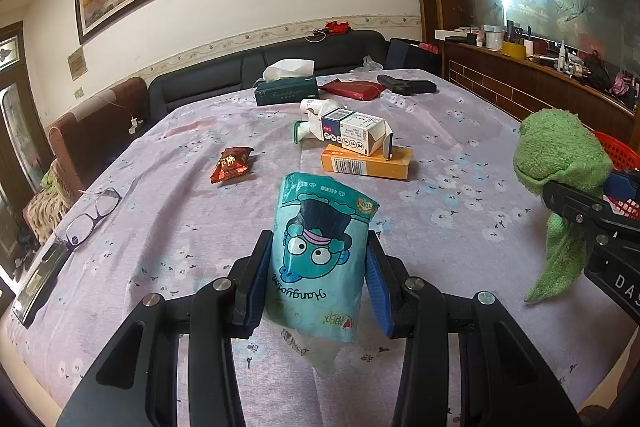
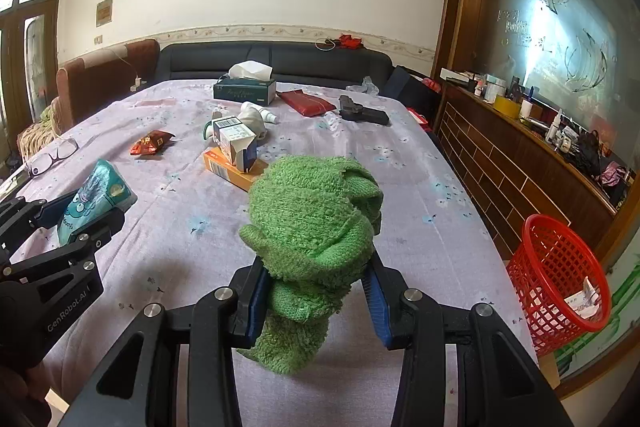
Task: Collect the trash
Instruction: 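Lift the green towel and tissue pack above the table with both tools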
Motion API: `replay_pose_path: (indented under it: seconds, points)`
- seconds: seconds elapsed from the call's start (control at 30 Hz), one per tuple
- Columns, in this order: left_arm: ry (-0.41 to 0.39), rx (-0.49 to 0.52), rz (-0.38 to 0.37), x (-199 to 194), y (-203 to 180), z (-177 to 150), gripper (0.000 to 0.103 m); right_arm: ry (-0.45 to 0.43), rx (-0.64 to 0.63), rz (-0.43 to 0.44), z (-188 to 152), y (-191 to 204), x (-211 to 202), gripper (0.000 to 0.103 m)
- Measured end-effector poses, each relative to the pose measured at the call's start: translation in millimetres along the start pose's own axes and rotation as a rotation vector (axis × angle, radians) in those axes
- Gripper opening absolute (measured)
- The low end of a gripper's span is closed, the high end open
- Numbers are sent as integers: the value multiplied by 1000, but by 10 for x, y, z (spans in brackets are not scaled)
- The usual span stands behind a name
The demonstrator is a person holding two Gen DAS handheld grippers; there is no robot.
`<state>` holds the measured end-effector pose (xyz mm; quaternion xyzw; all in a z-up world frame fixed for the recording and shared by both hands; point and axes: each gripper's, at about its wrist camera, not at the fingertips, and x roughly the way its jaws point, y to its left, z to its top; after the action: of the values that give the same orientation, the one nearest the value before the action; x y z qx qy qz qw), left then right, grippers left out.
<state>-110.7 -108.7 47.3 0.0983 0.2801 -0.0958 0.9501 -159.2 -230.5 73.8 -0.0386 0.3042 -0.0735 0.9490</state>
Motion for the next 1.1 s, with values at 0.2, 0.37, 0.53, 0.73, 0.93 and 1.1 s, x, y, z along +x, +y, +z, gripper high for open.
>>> replay_pose_path:
  seconds: [0.2,0.37,0.53,0.73,0.93,1.1]
  points:
    - [3,1,-3,9,-14,-1,42,4,0,-6,-12,-6,4,46]
    - [7,3,-5,26,-19,-6,42,11,-2,-8,-13,0,24,46]
    - [8,1,-4,27,-17,-10,42,16,-4,-12,-7,6,35,46]
    - [10,3,-5,29,-15,-18,42,26,-11,-23,-22,6,62,46]
    - [15,1,-6,41,-13,-31,42,38,-16,-36,-32,11,95,46]
    - [16,3,-8,47,-10,-34,42,49,-25,-45,-38,24,125,46]
